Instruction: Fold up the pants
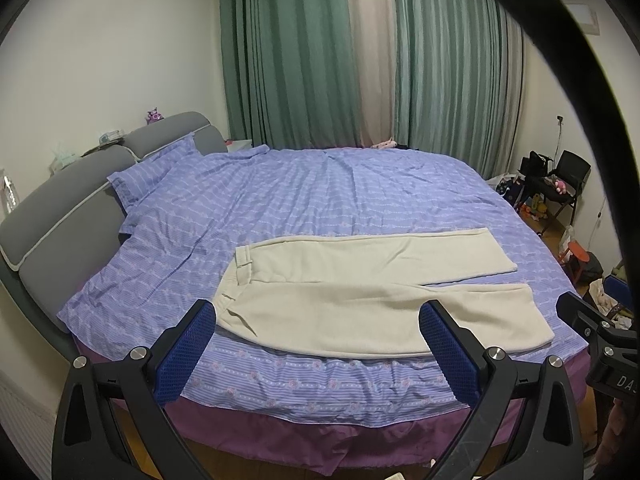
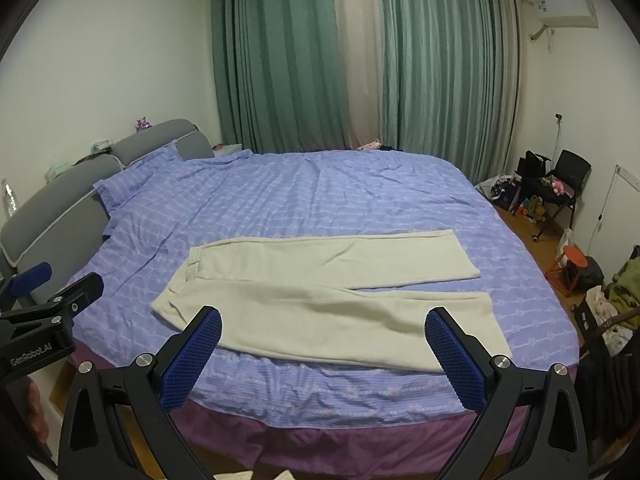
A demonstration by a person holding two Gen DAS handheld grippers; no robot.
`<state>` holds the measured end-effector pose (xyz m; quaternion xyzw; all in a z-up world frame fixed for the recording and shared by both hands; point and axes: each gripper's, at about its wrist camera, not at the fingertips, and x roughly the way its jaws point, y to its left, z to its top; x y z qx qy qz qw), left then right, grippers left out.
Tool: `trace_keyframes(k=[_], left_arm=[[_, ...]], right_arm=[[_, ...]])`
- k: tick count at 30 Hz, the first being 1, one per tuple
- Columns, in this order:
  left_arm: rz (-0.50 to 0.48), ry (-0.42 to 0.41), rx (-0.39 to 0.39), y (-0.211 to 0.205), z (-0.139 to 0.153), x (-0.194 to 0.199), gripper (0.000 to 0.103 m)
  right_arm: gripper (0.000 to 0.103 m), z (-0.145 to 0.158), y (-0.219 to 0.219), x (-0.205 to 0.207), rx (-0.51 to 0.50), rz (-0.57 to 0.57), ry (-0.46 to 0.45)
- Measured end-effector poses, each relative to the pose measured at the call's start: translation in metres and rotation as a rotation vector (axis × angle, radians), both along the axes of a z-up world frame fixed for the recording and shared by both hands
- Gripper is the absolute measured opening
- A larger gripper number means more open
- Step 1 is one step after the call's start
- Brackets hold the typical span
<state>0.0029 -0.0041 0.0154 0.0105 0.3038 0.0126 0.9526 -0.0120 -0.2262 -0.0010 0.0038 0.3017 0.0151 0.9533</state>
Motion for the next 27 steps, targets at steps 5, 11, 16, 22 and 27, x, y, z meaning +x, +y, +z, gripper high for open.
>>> trace_keyframes(k=[5,11,16,22,27], left_arm=[[0.009,0.002,0.004,-0.005,0.001,0.001,0.103],[0.019,0.009,0.012,-0.010,-0.002,0.001,0.103],[0.036,0.020,0.020,-0.017,-0.005,0.001,0.103],[0.082,0.052,0.026,-0.021,-0.013,0.009,0.103],[0.141,0.092,0.020,-0.020,-0.026,0.018,0.103]], right_arm=[[0.102,0.000,-0.001,0.002,0.002,0.011,0.001],[0.102,-0.003,-0.006,0.008,0.010,0.028,0.010],[0.102,-0.008,-0.009,0.015,0.017,0.049,0.026],[0.102,-0.016,-0.015,0.024,0.018,0.082,0.050],[0.102,-0.025,-0.021,0.036,0.013,0.116,0.080]])
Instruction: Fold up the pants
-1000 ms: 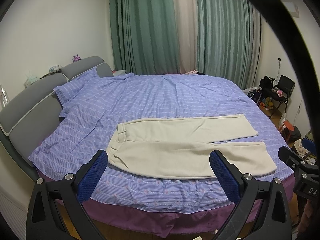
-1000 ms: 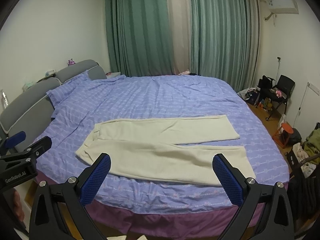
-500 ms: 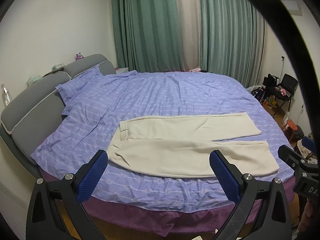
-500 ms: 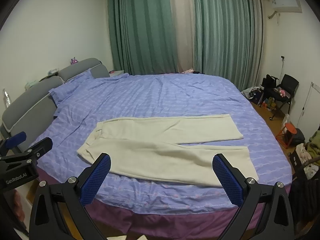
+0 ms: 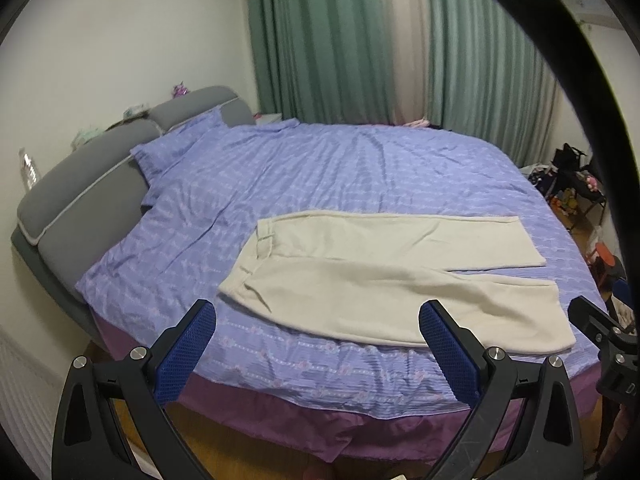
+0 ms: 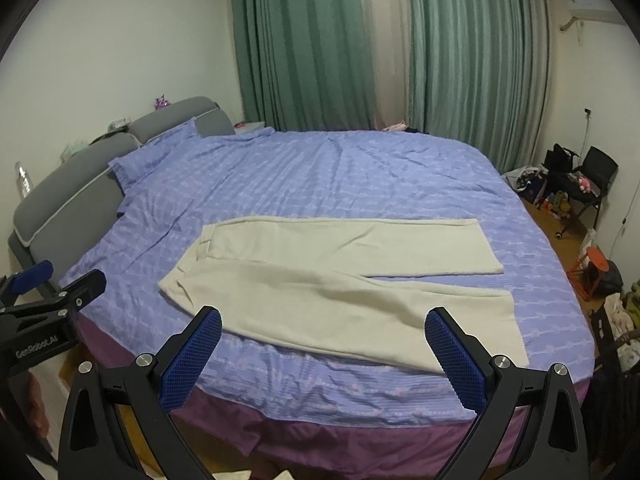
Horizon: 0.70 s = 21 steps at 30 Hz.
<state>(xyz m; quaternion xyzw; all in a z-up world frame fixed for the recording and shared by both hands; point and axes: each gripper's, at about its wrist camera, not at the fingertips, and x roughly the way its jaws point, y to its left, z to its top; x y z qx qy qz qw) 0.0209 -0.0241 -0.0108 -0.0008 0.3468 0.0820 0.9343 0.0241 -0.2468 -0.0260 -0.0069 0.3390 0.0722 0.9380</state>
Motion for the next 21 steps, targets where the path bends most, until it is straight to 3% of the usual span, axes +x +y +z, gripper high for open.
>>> trace_keyframes(k=[6,12,18,21], left_arm=[[0.057,0.009,0.035,0.004,-0.009,0.009,0.103],[0.064,-0.002,0.078,0.035,-0.015,0.028,0.103],[-0.018,0.016,0.156,0.090,-0.040,0.075,0.103],[-0.076,0.079,0.116,0.128,-0.064,0.108,0.103]], right_arm=[[0.102,-0.015,0.000,0.024,0.026,0.043,0.050],[0.102,-0.029,0.032,0.055,0.037,0.065,0.087],[0.102,-0.060,0.088,0.097,0.068,0.014,0.154],[0.102,-0.082,0.120,0.121,0.093,-0.052,0.195]])
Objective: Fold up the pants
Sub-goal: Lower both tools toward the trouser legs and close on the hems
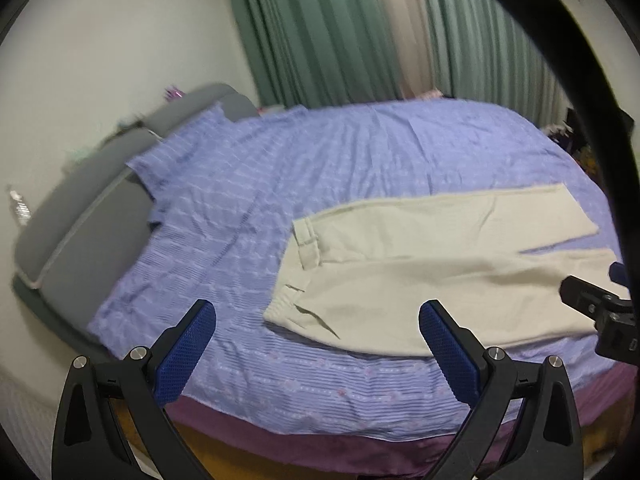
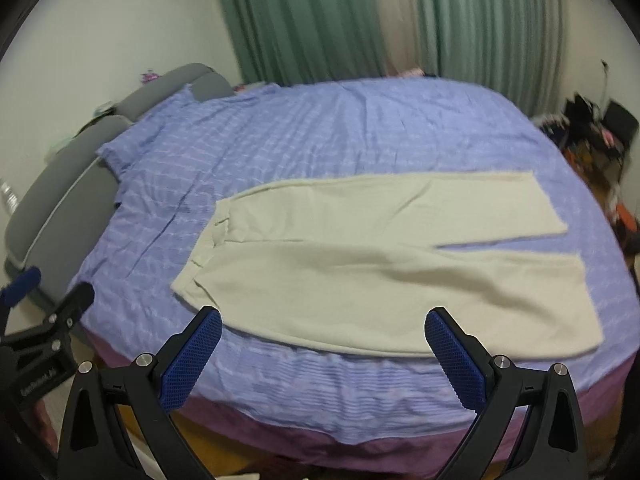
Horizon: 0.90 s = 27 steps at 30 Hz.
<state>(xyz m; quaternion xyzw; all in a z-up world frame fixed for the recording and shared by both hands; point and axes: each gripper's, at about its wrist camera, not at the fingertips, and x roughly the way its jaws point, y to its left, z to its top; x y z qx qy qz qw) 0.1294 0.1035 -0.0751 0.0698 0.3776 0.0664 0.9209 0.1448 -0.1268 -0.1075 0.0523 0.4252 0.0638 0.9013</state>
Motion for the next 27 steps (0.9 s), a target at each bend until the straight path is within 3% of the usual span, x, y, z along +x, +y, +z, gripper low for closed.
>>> trace_keyframes(k=[7,11,20,27], left_arm=[[-0.010,0.175,-0.069,0.048,-0.075,0.056,0.103],[0.021,0.238,-0.063,0.065,-0.123,0.081,0.103],[0.053,0.384,-0.162,0.082,-0.208,0.123,0.103],[0.078,0.452,-0.177,0.088,-0.249,0.146,0.102]], right_arm=[[0.102,-0.073,0.048,0.046,0.036,-0.106,0.155],[0.102,-0.119,0.061,0.064,0.032,-0.117,0.254],[0.102,-0.196,0.063,0.086,0.045,-0.194,0.367],[0.100,-0.240,0.057,0.101,0.063,-0.227,0.446]])
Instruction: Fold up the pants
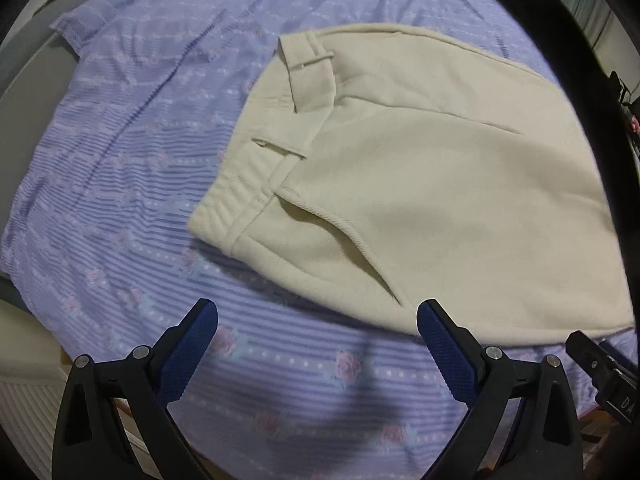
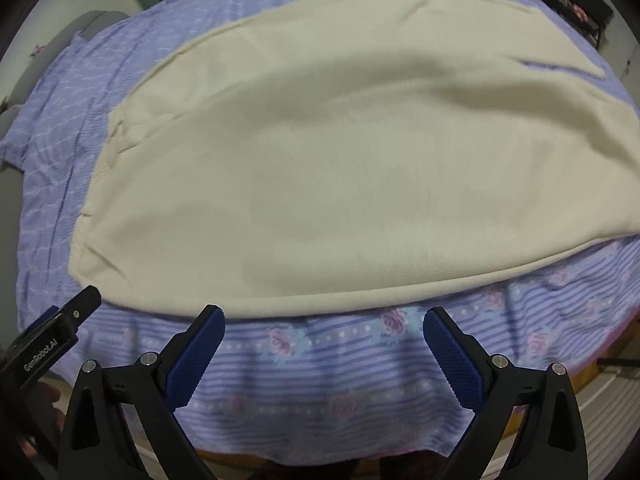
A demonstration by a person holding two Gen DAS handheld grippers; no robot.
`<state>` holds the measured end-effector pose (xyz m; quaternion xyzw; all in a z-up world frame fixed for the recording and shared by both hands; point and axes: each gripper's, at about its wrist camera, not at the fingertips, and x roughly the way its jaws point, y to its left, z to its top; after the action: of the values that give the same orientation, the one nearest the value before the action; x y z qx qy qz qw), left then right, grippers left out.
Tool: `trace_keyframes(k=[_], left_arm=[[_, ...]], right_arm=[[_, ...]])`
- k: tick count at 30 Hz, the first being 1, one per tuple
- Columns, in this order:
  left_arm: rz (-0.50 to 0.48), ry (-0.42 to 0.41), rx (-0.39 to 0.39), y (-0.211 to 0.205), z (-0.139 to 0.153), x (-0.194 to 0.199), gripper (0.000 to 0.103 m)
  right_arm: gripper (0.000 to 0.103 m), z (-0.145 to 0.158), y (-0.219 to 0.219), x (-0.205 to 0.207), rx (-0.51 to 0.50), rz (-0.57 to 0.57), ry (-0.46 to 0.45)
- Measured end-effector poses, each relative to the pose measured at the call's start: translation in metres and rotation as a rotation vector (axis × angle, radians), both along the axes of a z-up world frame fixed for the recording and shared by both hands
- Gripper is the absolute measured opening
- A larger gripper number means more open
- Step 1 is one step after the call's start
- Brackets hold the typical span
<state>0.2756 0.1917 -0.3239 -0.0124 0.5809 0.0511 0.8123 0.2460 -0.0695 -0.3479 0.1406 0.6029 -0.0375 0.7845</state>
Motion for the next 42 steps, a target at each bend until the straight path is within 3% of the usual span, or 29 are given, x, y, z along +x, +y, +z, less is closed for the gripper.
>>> trace_keyframes(k=[5,9,12,15,17,19,20,22,25,31,35,39,42], left_arm=[[0.023,0.050,-0.067,0.001,-0.024,0.013,0.096],[0.040,0.071,-0.085,0.001,-0.035,0.017,0.094],[0.061,0.100,-0.134,0.006,-0.046,0.022,0.086],[0.062,0.104,-0.181,0.006,-0.048,0.024,0.070],[0.031,0.099,-0.219,0.002,-0.044,0.025,0.040],[0.014,0.094,-0.246,-0.001,-0.038,0.027,0.025],[0.010,0.087,-0.236,-0.003,-0.035,0.027,0.018],[-0.001,0.074,-0.231,-0.004,-0.025,0.025,0.014],[-0.008,0.059,-0.251,0.000,-0.009,0.021,0.012],[-0.017,0.026,-0.243,0.007,0.028,0.012,0.010],[-0.028,-0.034,-0.229,0.013,0.061,0.007,0.010],[-0.042,-0.128,-0.238,0.007,0.097,0.022,0.010],[-0.044,-0.210,-0.241,-0.001,0.113,0.062,0.009]], right_arm=[[0.098,-0.025,-0.014,0.007,0.103,-0.086,0.062],[0.097,-0.042,-0.021,0.010,0.128,-0.134,0.085],[0.091,-0.055,-0.022,0.013,0.132,-0.152,0.112],[0.082,-0.060,-0.022,0.017,0.125,-0.167,0.135],[0.069,-0.058,-0.021,0.021,0.109,-0.156,0.143],[0.048,-0.053,-0.016,0.028,0.089,-0.105,0.141],[0.043,-0.050,-0.015,0.030,0.077,-0.088,0.140],[0.024,-0.042,-0.015,0.034,0.065,-0.067,0.128],[0.017,-0.021,-0.019,0.033,0.063,-0.060,0.102],[0.016,0.033,-0.008,0.022,0.032,0.029,0.078],[0.016,0.085,-0.005,0.012,0.011,0.067,0.000],[0.015,0.128,-0.019,0.037,0.018,0.035,-0.109],[0.015,0.149,-0.027,0.069,-0.004,0.029,-0.199]])
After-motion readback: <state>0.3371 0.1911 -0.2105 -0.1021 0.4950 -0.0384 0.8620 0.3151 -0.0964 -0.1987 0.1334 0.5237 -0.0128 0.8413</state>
